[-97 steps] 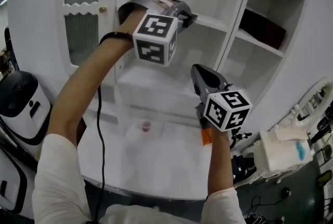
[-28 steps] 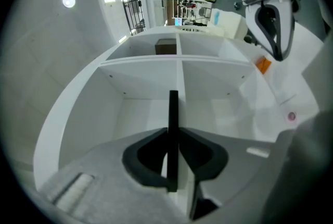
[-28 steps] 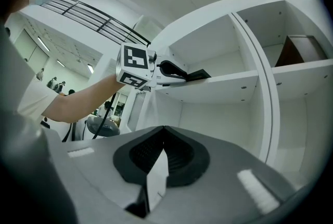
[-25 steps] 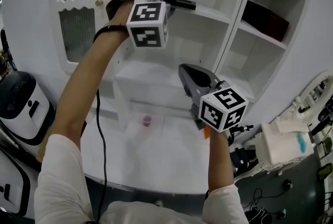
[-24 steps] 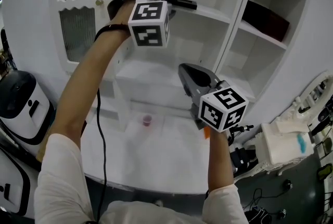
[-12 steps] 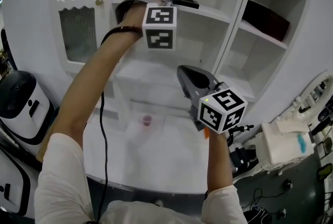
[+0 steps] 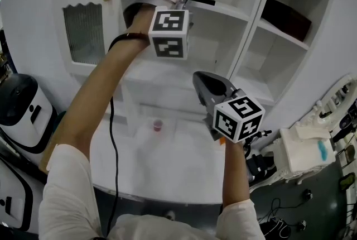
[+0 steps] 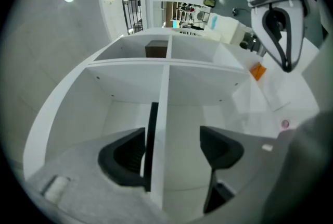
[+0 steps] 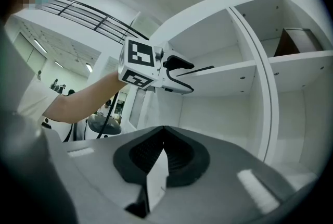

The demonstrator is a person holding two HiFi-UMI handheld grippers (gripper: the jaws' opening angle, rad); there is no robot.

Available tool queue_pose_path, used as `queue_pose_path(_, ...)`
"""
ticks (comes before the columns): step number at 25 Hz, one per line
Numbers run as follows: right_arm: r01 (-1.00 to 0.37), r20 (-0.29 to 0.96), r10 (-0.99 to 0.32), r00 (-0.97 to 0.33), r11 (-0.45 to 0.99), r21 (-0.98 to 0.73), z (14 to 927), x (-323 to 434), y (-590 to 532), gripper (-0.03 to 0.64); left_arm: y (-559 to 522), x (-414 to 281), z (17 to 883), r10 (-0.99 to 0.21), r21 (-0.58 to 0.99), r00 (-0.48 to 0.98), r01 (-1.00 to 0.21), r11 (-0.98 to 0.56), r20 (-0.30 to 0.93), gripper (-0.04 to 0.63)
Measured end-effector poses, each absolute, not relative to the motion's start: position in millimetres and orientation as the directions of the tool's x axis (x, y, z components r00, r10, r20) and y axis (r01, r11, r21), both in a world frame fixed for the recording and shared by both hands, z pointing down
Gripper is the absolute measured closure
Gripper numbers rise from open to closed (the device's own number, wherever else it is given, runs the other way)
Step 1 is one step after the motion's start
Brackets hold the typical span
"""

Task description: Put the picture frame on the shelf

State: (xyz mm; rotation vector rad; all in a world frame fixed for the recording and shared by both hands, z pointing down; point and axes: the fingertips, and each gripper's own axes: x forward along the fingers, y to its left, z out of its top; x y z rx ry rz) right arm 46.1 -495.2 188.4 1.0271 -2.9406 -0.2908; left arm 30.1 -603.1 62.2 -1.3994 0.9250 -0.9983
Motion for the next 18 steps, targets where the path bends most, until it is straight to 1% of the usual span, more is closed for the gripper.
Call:
queue_pose_path(7,-0.637,-0.054,-0.638,-0.768,0.751,0.173,195.4,43.0,-487.1,0.611,-576.8,18.2,102.1,-0.936,-0.997,0.345,-0.015,-0.082,0.072,0.270)
queue_pose_path(11,-0.658,-0.079,-0.655,-0.751,0.733,0.173,197.2,43.0,-477.5,0.611,-556.0,5.7,128.1,-0.934,-0.995,0.352,-0.054,-0.088,0.063,0.301)
queue_pose_path(14,-0.681,-0.097,-0.676,-0.730,0.710,0.176,200.3,44.8,-468.8,0.611,-532.7,-1.7,142.5,-0.917,-0.984,0.396,-0.141,-0.111,0.047,0.321)
queue_pose_path(18,-0.696,-0.094,-0.692,-0.715,0.695,0.178,210.5,47.6,-453.3,0.611,-501.7,-13.1,163.7,-0.884,-0.939,0.467,-0.299,-0.171,0.012,0.387)
